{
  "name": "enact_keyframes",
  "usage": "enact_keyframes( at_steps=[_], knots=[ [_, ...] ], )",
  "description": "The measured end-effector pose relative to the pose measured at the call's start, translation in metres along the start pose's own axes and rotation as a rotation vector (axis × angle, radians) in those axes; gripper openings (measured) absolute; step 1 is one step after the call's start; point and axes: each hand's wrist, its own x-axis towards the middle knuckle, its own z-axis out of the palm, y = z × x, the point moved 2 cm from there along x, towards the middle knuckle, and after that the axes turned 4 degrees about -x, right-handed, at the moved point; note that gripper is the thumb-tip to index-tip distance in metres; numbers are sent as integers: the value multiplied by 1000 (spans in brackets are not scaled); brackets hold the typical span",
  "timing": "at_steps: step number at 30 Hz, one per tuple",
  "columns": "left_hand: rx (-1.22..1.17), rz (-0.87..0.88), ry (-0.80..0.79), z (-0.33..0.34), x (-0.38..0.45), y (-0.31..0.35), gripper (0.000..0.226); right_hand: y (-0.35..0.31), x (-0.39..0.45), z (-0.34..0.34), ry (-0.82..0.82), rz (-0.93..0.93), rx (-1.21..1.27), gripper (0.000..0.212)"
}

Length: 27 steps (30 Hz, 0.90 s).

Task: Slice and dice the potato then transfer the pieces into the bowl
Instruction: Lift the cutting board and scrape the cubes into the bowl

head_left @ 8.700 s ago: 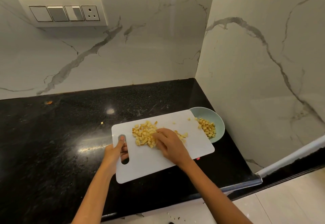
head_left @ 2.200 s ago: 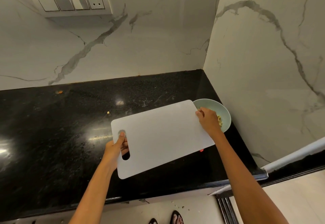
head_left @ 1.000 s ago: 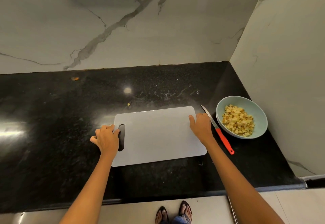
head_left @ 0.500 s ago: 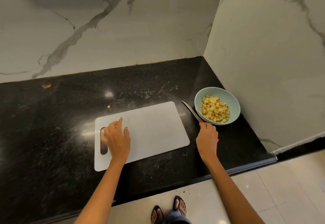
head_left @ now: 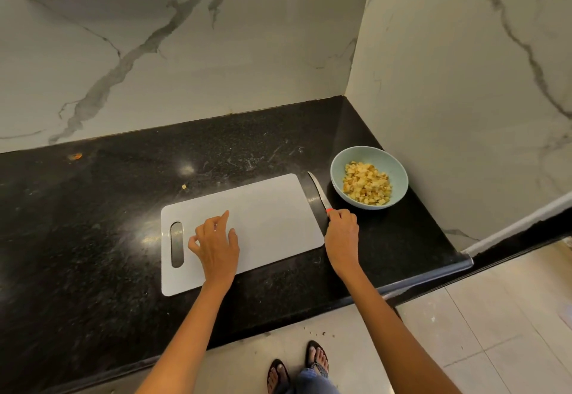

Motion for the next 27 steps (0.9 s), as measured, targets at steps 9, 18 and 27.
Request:
enact_keyframes(
  at_steps=[9,18,27],
  knots=[
    [-58,104,-78,22,-3,44,34,28,13,-42,275,-124,47,21],
    [-200,334,-326,60,-15,130,33,61,21,-42,148,-115,-19,14],
    [-298,194,-467,85,-2,174,39,66,71,-65,-10,210,68,35]
  ],
)
